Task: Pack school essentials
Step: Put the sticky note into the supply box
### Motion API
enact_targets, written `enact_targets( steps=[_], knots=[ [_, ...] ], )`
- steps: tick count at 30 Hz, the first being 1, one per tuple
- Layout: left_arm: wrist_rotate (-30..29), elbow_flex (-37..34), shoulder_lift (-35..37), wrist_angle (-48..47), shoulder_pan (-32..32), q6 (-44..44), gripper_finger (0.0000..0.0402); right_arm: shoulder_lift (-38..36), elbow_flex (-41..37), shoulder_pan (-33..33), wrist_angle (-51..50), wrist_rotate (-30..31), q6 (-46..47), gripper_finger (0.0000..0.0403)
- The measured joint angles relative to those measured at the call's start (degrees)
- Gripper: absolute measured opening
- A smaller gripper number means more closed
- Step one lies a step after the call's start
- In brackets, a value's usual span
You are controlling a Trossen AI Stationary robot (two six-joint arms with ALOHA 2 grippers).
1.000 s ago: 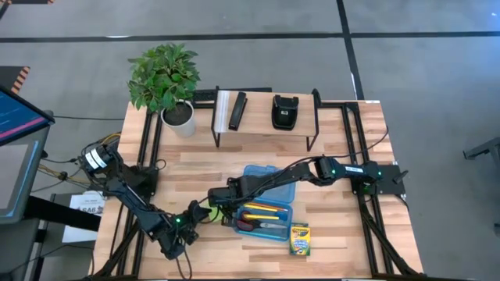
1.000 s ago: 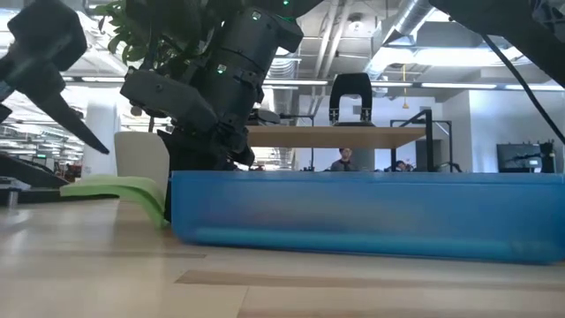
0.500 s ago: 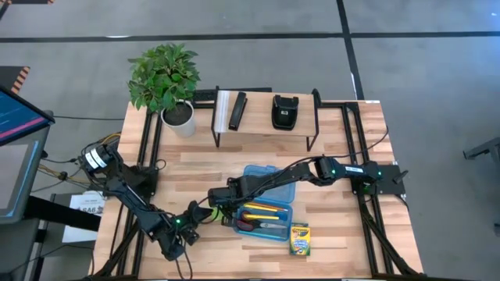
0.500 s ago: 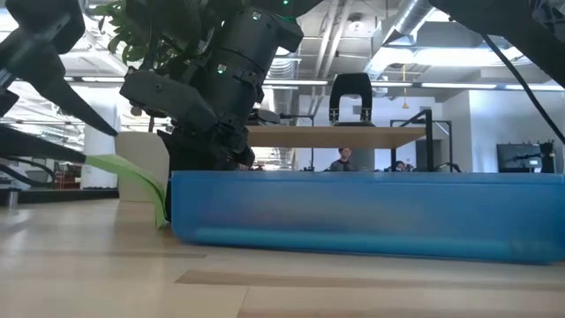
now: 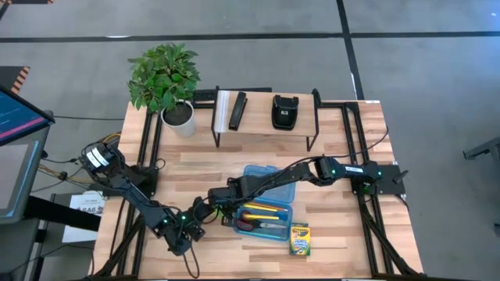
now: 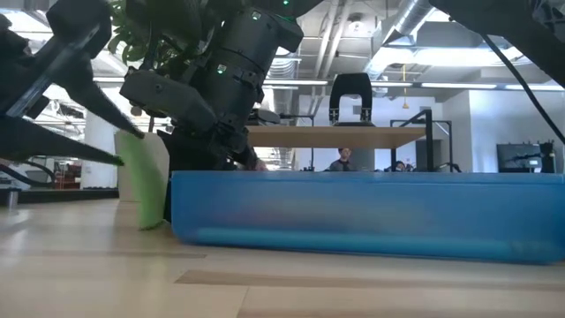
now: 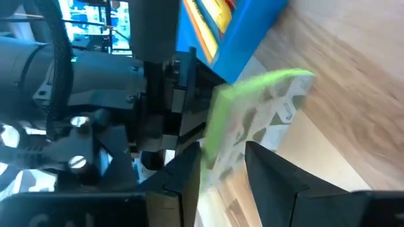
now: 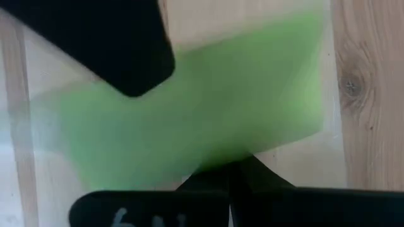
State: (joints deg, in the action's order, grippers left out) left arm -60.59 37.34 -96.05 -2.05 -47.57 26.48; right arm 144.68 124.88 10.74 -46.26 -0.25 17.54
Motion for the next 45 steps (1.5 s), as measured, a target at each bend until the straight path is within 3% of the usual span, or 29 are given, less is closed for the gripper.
enact_targets(
  steps=[14,22,27,32,37,41,45],
  knots=[
    [2.4,0.0,0.0,0.3,0.1,-0.2,0.0108,0.0,0.0,0.0,0.0,0.0,0.0,0.0008],
    [3.9,0.0,0.0,0.3,0.1,-1.1,0.0011,-0.1,0.0,0.0,-1.1,0.4,-0.2,0.0008],
    [3.9,0.9,0.0,-1.1,-0.1,-4.3,0.0003,-1.2,0.4,-0.5,-6.2,0.7,0.0,0.0008],
    [2.4,5.3,0.0,-9.5,-0.9,-7.7,0.0002,-6.5,1.2,-0.3,-13.2,8.6,1.0,0.0008],
    [-0.6,9.9,0.0,-16.4,-1.2,-9.4,0.0001,-12.6,1.4,1.6,-13.8,16.8,0.0,0.0008],
    [-3.4,12.3,0.0,-15.3,-1.1,-6.7,0.0001,-17.2,1.4,3.7,-14.4,20.0,-0.9,0.0008],
    [-1.9,11.8,0.1,-5.4,0.3,-0.7,0.0000,-20.7,-0.1,6.7,-15.3,25.4,-1.9,0.0008]
  ],
)
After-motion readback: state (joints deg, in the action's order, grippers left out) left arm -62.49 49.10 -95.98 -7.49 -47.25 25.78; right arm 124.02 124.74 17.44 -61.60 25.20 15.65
